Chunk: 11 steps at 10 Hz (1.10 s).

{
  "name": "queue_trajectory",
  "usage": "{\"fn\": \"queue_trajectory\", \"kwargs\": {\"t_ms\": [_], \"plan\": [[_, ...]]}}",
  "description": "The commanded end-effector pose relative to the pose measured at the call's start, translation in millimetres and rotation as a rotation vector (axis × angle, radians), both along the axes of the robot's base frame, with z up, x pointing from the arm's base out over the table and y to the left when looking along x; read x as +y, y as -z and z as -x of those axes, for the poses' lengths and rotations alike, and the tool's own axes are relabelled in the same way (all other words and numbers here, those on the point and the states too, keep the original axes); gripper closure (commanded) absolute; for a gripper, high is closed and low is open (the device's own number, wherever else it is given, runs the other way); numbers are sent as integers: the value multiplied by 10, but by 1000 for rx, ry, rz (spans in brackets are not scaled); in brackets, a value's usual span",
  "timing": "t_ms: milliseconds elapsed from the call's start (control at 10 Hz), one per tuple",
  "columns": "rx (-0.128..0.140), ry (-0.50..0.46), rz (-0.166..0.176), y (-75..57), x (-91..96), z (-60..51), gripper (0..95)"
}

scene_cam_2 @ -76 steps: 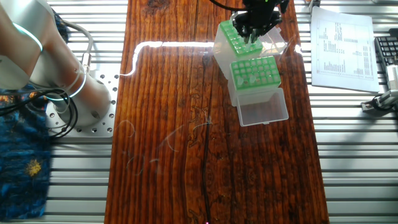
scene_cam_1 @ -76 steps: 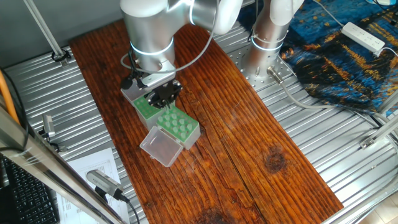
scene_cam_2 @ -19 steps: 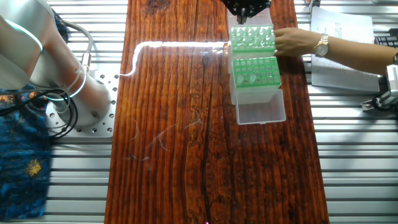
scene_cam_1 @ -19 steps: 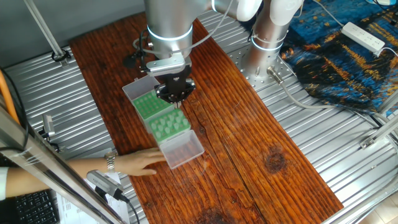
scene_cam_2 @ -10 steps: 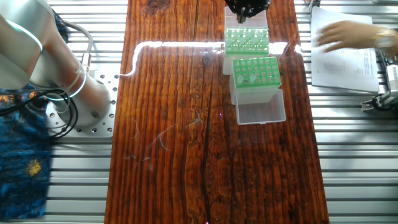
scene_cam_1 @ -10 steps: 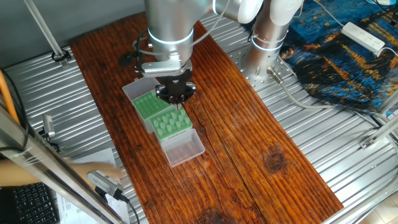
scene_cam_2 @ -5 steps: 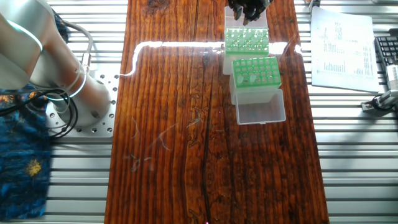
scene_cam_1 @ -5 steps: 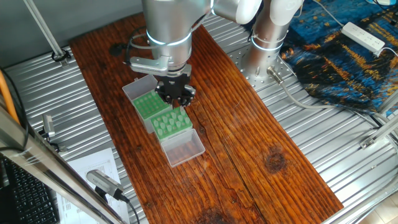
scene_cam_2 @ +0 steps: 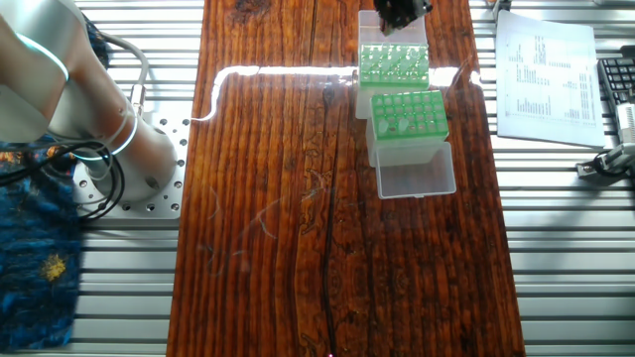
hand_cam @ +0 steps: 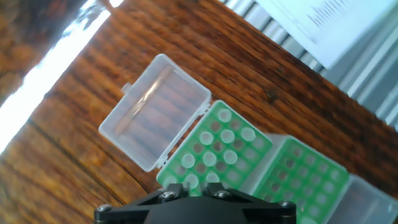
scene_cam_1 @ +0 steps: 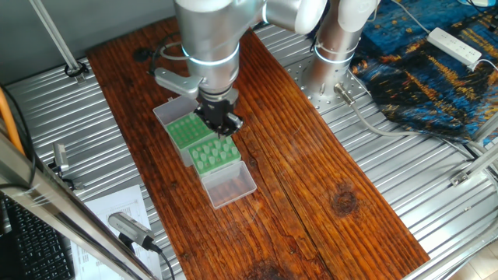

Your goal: Transfer all large pipette tips from one holder to another

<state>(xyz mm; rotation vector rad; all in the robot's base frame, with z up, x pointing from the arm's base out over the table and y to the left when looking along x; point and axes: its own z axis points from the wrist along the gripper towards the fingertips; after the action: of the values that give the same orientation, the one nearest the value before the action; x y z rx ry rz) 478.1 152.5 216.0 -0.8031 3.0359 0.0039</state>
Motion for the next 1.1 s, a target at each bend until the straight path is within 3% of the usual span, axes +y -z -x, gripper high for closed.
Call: {"fn": "queue_trajectory", "kwargs": {"t_ms": [100,300,500,600,700,1000,1100], "plan": [[-5,104,12,16,32,-204,950],[-32,101,10,100,25,-334,950],[-40,116,6,167,21,-421,950],[-44,114,0,212,29,-500,760],[-39,102,2,208,51,-553,760],[-16,99,1,195,58,-557,760],[14,82,3,195,58,-557,760]]}}
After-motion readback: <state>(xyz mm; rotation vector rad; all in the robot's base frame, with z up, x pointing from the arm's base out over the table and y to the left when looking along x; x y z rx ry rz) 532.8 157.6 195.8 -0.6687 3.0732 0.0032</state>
